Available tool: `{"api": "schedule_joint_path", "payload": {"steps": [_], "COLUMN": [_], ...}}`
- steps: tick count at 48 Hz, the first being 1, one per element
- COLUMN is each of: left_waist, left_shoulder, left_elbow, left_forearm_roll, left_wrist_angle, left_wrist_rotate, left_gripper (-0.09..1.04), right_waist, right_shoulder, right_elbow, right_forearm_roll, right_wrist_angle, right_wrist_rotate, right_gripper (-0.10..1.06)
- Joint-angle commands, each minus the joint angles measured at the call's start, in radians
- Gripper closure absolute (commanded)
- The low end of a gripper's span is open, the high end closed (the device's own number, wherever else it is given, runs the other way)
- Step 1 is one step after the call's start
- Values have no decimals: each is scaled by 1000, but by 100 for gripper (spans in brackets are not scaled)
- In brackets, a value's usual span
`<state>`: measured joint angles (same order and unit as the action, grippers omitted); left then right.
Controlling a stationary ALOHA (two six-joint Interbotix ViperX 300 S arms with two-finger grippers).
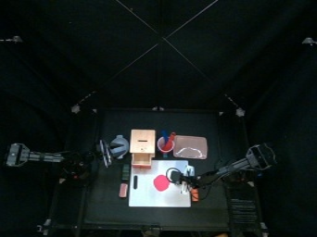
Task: Get the cutter from the drawer then cut the dough then place the extra dough in the bowl
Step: Place the cutter on the board
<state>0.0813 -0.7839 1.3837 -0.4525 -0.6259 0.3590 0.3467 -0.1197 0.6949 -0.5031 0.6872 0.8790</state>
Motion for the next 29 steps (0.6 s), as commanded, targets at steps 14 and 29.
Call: {"api": "schedule_joint_path", "payload": {"steps": [14,29], "left_waist": [3,20], "left_shoulder": [3,3], "left_elbow": [-25,-43], "left_forearm_roll": [-6,-9], "left_wrist_angle": [-6,-6], "left_wrist_rotate": [0,2], "left_gripper": [17,17], "right_waist": [9,5], "right_shoulder": [-37,-38], "right_elbow": [-20,-86], "right_forearm_roll": [-5,-94], "right_wrist_angle": [-8,-8], "right_wrist_rotate": [2,2], "right_gripper": [28,28]}}
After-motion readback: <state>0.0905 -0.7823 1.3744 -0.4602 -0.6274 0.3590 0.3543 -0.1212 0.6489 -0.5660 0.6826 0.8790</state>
